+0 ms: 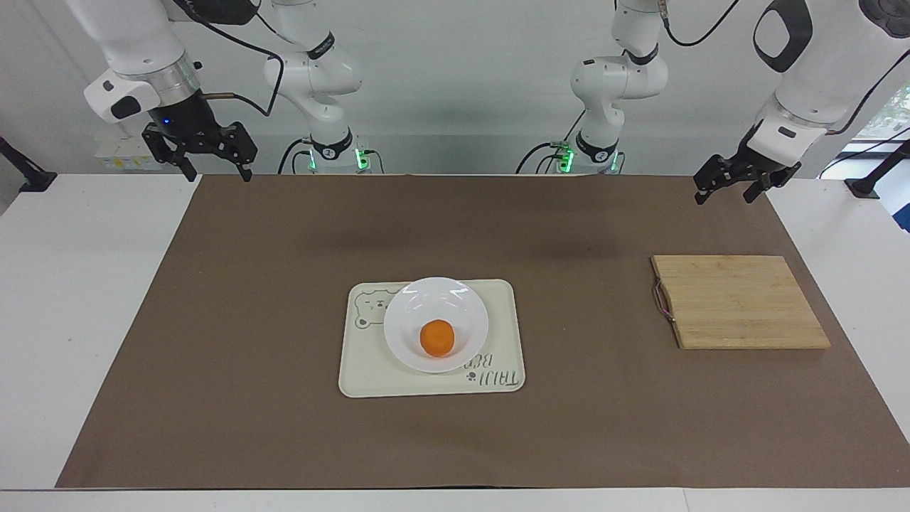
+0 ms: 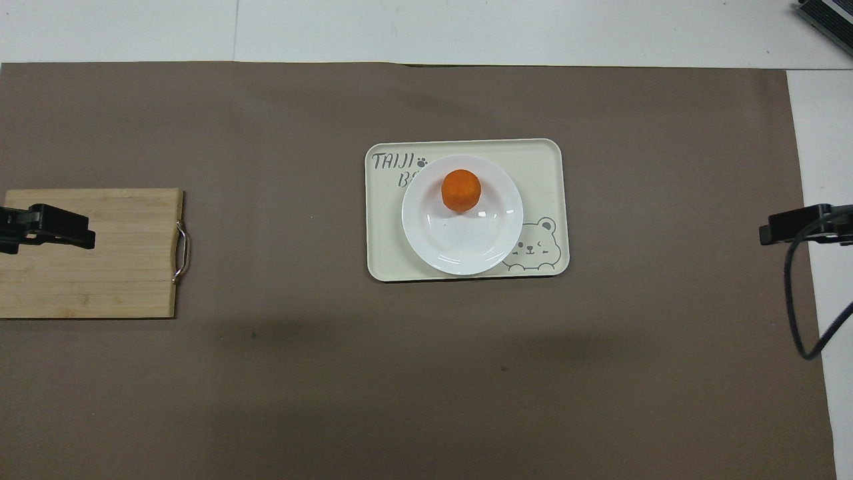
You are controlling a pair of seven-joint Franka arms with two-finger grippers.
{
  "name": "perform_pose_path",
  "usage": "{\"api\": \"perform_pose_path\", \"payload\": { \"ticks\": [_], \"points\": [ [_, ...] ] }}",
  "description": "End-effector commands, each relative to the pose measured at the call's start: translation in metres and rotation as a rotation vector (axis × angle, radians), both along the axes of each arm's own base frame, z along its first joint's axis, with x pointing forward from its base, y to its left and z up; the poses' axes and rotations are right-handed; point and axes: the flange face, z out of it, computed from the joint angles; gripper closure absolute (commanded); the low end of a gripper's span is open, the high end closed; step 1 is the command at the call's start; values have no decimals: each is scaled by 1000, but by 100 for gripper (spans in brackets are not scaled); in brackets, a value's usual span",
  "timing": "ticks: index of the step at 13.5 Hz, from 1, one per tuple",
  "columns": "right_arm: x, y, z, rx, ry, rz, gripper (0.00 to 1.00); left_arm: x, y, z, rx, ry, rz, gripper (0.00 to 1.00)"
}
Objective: Place orange and plate with both arms
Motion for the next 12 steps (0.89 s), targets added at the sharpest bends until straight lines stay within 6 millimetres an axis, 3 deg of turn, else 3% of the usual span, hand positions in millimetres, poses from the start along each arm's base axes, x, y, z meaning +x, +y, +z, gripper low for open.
{"api": "perform_pose_path", "payload": {
  "ticks": [1, 12],
  "points": [
    [-6, 0, 2, -10, -3, 19, 0, -6, 3, 3, 17, -13, -1, 0],
    [-9, -1, 2, -4, 1, 20, 0, -6, 3, 3, 16, -13, -1, 0]
  ]
}}
